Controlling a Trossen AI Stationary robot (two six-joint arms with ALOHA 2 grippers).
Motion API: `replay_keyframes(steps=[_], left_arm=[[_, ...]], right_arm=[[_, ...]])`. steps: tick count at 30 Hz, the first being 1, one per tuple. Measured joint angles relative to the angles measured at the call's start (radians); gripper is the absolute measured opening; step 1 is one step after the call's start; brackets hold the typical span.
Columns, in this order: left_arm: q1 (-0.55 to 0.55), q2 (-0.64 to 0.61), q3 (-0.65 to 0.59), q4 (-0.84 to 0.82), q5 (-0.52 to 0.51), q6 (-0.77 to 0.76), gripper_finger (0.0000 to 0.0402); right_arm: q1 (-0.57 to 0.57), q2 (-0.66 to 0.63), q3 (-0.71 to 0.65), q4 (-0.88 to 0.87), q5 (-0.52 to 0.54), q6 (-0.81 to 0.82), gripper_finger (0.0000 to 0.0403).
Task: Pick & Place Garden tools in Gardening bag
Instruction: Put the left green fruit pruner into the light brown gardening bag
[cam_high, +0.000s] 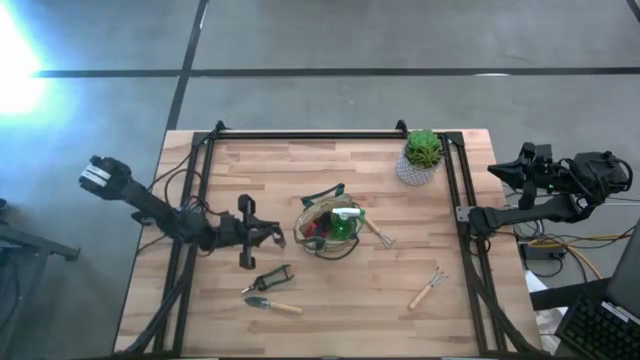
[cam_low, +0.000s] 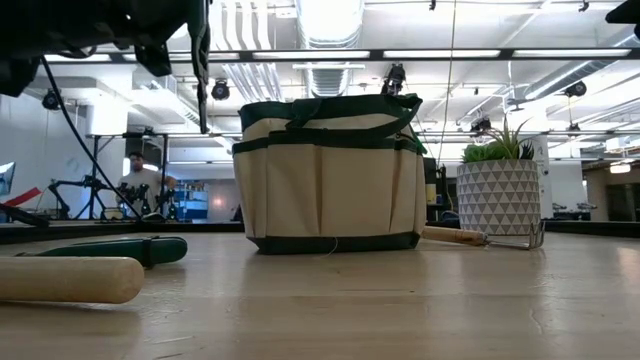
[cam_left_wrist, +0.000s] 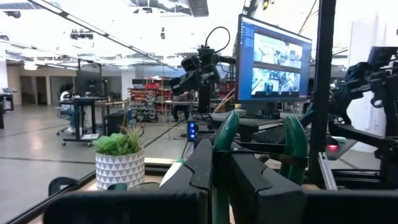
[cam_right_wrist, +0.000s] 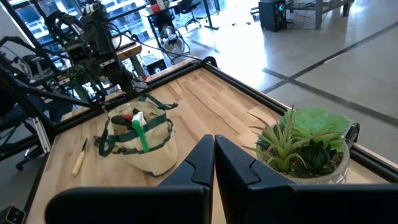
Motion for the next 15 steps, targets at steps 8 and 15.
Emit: replay_keyframes(steps=[8, 15], left_arm=[[0.026, 0.0, 0.001, 0.025, 0.016, 0.006, 0.0025], [0.072, 0.056, 0.012, 0.091, 0.014, -0.019, 0.0025]], right_arm=[[0.0, 0.0, 0.0, 0.0, 0.0, 0.0, 0.0008], [0.0, 0.0, 0.0, 0.0, 0.0, 0.0, 0.0008]])
